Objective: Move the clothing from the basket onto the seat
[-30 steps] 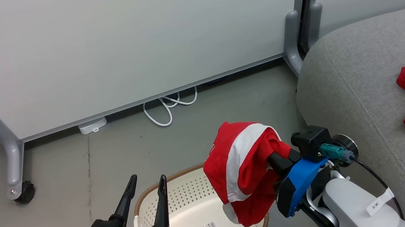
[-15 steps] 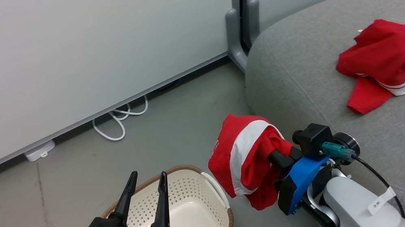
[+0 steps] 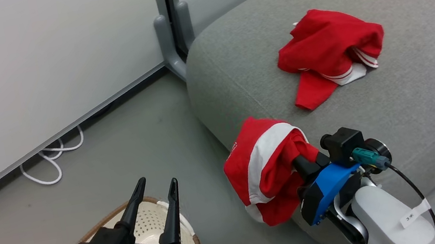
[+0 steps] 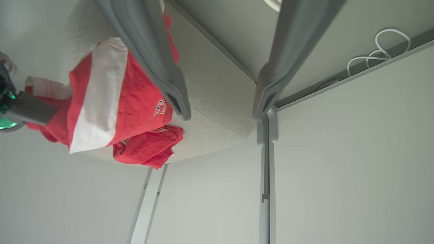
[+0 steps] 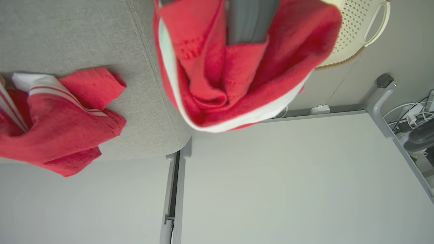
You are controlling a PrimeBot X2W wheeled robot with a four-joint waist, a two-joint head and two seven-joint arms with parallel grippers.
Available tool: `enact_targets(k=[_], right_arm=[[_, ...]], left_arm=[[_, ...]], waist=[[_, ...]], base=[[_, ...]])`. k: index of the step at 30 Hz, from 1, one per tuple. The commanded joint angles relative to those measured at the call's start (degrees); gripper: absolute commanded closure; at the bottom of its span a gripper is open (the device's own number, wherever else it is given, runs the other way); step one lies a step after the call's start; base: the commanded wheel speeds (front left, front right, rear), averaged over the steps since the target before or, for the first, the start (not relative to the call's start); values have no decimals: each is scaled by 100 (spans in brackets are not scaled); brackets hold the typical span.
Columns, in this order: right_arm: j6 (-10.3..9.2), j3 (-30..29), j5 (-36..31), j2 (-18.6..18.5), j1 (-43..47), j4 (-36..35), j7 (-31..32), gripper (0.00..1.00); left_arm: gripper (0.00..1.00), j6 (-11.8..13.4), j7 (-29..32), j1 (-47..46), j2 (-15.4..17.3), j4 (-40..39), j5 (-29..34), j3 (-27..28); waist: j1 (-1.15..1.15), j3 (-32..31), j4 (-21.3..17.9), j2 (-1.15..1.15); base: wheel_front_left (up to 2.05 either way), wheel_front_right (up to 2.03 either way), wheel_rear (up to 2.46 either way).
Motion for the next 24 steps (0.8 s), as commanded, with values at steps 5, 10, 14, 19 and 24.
enact_targets(k=[5,10,14,19,24], right_arm=[[1,-113,-38,7,134,-86,-20,100],[1,-177,-50,11,201,-140,-19,100],[1,-259,-78,15,244,-208,-20,100],[1,-550,28,17,5,-252,-20,100],[1,-937,101,-88,-576,-309,-18,100]], left_arm=[[0,-11,-27,-87,37,10,44,-14],[0,-11,-27,-105,62,15,50,-54],[0,-11,-27,-151,86,31,57,-100],[0,-11,-27,-203,81,-4,109,-157],[0,-11,-27,-423,127,-49,173,-298]], waist=[[0,101,-456,0],[0,133,-587,0],[0,184,-599,0],[0,320,-496,0],[0,629,-312,0]], base=[[0,0,0],[0,0,0],[0,0,0],[0,0,0],[0,0,0]])
